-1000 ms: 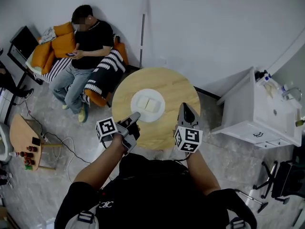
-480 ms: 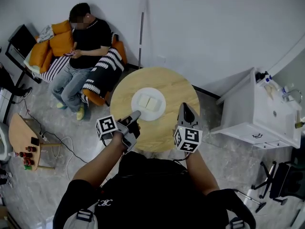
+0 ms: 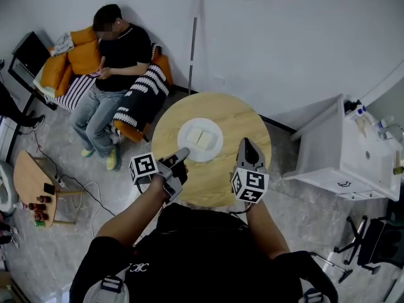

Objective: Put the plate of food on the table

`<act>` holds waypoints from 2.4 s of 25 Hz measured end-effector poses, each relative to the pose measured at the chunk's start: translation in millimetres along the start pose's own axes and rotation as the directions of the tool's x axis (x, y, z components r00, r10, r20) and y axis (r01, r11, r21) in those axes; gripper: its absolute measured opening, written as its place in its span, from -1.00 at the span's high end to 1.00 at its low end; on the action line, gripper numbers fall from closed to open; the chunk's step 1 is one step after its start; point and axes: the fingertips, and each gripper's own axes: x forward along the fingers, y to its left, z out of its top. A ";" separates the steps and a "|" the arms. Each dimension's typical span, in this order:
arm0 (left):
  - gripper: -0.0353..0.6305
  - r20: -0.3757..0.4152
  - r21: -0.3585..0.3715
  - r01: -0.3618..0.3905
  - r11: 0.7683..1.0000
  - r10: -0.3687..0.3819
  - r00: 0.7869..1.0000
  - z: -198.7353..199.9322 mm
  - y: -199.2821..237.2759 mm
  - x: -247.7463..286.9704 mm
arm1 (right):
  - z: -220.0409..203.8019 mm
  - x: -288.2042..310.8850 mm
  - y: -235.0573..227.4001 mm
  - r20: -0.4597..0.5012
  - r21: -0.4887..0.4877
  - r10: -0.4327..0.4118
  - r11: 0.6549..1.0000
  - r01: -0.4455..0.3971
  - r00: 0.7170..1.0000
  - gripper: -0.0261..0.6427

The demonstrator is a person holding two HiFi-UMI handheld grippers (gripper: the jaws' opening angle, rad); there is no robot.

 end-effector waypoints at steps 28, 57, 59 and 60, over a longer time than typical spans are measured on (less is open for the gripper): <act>0.83 -0.104 -0.043 -0.017 0.999 0.012 0.994 42.0 53.6 25.5 | -13.4 16.0 6.0 -0.077 -0.007 -0.077 0.997 0.077 0.994 0.90; 0.83 -0.365 -0.003 0.026 1.000 -0.025 0.931 19.6 147.6 68.3 | -38.2 -53.7 -33.7 -0.154 -0.077 -0.320 0.947 0.311 0.935 0.90; 0.83 -0.383 0.005 0.029 1.000 -0.025 0.924 17.5 149.2 71.6 | -37.5 -57.1 -35.1 -0.151 -0.068 -0.332 0.943 0.325 0.931 0.90; 0.83 -0.390 0.006 0.031 0.999 -0.026 0.920 16.9 150.0 73.0 | -37.0 -58.6 -35.1 -0.150 -0.065 -0.338 0.941 0.332 0.929 0.90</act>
